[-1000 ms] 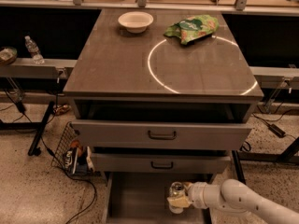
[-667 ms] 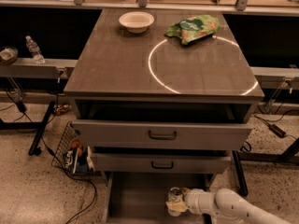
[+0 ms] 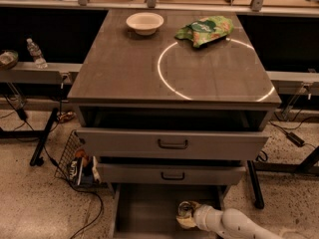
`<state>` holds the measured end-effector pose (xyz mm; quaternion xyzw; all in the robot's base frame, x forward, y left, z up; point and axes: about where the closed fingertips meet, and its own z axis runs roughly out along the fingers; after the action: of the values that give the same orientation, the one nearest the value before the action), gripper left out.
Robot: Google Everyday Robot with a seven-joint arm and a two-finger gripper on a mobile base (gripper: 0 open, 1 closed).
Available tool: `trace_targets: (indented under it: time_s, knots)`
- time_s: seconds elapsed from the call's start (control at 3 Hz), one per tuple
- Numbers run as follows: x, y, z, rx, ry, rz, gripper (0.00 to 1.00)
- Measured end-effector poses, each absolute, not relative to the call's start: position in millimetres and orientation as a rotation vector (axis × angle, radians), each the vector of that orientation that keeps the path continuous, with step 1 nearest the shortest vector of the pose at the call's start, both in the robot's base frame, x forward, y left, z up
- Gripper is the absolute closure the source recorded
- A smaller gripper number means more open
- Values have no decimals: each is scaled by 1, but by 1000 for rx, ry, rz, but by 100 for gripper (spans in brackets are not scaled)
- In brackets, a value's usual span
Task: Place 7up can into bottom drawer
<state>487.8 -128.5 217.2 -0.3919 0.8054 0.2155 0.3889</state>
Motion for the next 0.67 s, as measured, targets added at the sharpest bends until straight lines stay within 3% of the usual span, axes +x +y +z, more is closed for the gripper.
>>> trace_targets:
  time_s: [0.67]
  knots:
    - [528, -123, 195, -1000, 1988, 392, 59]
